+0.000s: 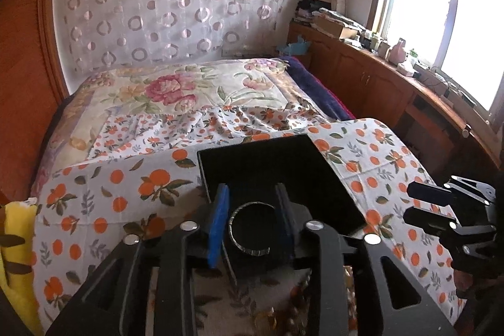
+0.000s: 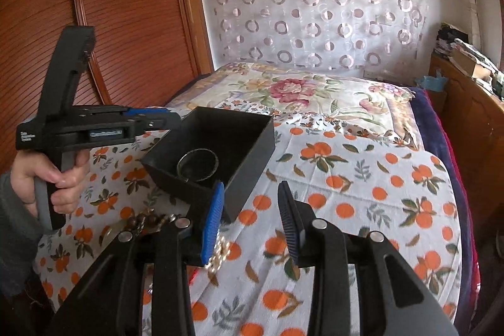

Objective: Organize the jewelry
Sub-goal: 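Carry the silver bangle into the black box and open the left tool, then return the left tool to the pile and grasp the brown bead bracelet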

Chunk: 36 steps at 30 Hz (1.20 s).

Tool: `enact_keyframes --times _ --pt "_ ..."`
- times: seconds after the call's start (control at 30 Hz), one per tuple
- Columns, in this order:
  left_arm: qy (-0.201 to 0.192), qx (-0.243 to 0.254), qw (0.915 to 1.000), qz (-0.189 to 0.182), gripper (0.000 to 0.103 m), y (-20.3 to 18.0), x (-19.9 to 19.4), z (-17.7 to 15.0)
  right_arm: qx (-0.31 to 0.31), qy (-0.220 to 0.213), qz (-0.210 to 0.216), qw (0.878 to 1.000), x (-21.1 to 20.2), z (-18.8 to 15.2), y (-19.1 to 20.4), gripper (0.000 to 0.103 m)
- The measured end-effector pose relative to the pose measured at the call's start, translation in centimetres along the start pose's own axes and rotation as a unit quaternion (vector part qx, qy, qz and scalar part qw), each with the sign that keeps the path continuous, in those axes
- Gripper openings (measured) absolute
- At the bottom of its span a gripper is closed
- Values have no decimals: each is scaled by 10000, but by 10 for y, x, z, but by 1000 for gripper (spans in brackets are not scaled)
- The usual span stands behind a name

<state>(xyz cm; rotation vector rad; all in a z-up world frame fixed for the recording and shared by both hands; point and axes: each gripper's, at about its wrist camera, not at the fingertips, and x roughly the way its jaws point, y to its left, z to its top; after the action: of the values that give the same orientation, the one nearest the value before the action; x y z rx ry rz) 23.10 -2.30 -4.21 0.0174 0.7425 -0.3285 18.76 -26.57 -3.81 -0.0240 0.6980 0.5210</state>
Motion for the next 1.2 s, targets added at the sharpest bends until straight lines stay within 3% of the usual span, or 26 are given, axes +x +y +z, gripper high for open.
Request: enact_keyframes --times 0.13,0.57,0.83,1.2 --pt "-34 32 10000 57 41 -3 -22 -17 67 -4 32 10000 -10 -13 7 38" --pt "155 38 9999 -46 41 -19 -58 -79 177 45 -38 9998 -34 -49 26 38" --pt "451 238 9984 -229 41 -46 -48 -95 163 173 -33 9997 -41 -62 33 49" --pt "754 641 9950 -151 41 -73 -13 -98 228 246 50 9994 -40 -72 33 52"
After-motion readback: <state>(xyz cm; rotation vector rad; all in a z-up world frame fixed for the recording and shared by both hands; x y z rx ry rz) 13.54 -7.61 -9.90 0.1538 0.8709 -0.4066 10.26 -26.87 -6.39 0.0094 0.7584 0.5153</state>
